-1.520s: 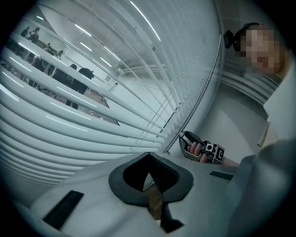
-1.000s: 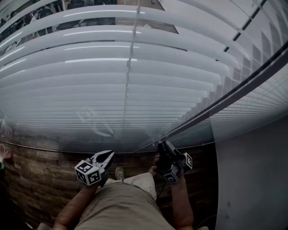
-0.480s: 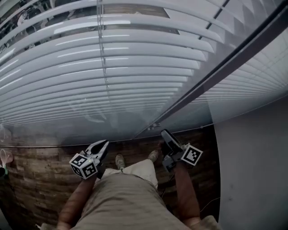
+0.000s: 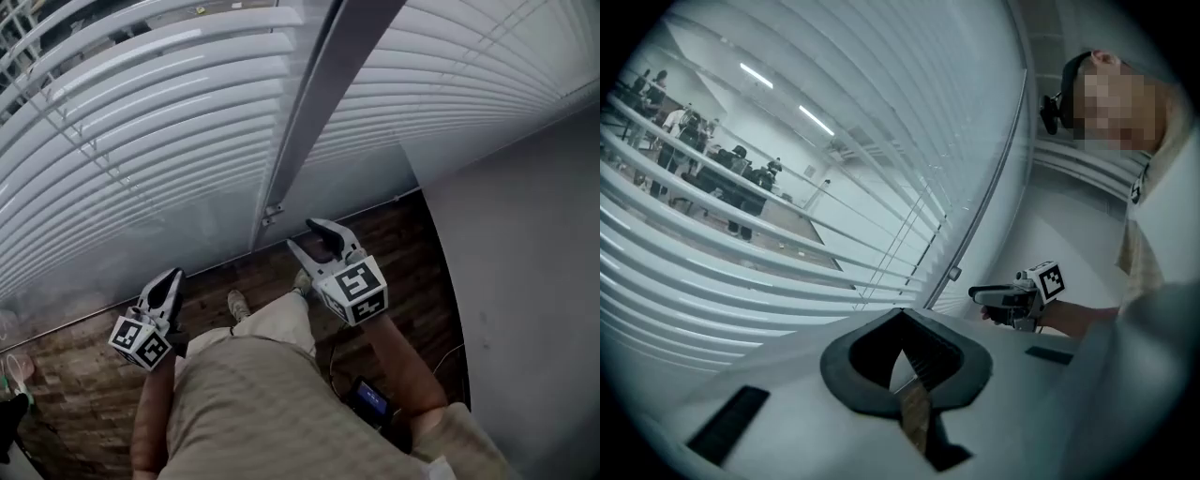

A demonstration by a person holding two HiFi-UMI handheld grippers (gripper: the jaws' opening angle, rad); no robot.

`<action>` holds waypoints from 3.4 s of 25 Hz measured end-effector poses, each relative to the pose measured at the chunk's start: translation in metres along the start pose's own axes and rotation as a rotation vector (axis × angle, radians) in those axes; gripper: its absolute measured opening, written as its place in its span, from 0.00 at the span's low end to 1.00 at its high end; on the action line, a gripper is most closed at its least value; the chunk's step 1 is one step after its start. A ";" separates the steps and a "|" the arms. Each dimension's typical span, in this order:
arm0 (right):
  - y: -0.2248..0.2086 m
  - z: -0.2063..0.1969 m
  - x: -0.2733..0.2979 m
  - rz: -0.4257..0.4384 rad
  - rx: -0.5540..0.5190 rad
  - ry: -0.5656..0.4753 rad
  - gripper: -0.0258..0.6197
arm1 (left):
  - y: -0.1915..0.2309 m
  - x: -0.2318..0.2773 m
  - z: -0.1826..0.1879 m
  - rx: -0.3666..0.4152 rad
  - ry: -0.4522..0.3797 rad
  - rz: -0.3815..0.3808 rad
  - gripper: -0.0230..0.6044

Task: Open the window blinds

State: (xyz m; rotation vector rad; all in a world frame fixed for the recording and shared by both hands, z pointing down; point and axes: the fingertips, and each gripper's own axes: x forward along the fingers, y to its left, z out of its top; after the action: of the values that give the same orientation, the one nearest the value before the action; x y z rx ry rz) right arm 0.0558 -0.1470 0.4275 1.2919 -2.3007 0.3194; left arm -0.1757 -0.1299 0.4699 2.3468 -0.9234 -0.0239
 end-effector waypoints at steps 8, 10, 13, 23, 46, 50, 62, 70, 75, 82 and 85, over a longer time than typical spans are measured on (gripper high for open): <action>0.013 0.001 0.007 0.092 -0.094 0.071 0.33 | 0.002 -0.022 0.017 0.038 -0.026 0.060 0.05; 0.016 0.004 0.005 0.096 -0.089 0.071 0.33 | -0.001 -0.026 0.020 0.036 -0.029 0.069 0.05; 0.022 0.004 0.006 0.108 -0.077 0.067 0.33 | -0.001 -0.030 0.021 0.028 -0.037 0.086 0.05; 0.033 -0.021 0.030 0.085 -0.052 0.006 0.33 | 0.022 -0.014 -0.019 0.002 -0.037 0.084 0.05; 0.019 -0.068 0.099 -0.209 0.102 -0.077 0.24 | 0.092 0.015 -0.091 -0.033 -0.038 0.012 0.05; 0.022 -0.060 0.098 -0.380 -0.258 0.022 0.24 | 0.092 0.019 -0.084 -0.026 -0.026 0.002 0.05; 0.013 -0.062 0.095 0.228 0.895 -0.236 0.24 | 0.094 0.025 -0.081 -0.031 -0.012 -0.026 0.05; 0.013 -0.058 0.098 0.551 1.366 -0.390 0.24 | 0.090 0.025 -0.075 -0.025 -0.002 -0.024 0.05; 0.008 -0.053 0.097 0.436 1.159 -0.344 0.24 | 0.090 0.034 -0.079 -0.021 0.001 -0.019 0.05; 0.021 -0.048 0.096 -0.318 -0.181 0.075 0.24 | 0.088 0.031 -0.076 -0.022 0.002 -0.019 0.05; 0.025 -0.048 0.097 -0.472 -0.474 0.158 0.24 | 0.088 0.029 -0.076 -0.023 0.000 -0.018 0.05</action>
State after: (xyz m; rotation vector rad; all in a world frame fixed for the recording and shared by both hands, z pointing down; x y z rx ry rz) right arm 0.0063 -0.1854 0.5188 1.4342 -1.7251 -0.2608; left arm -0.1901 -0.1574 0.5858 2.3343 -0.8971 -0.0421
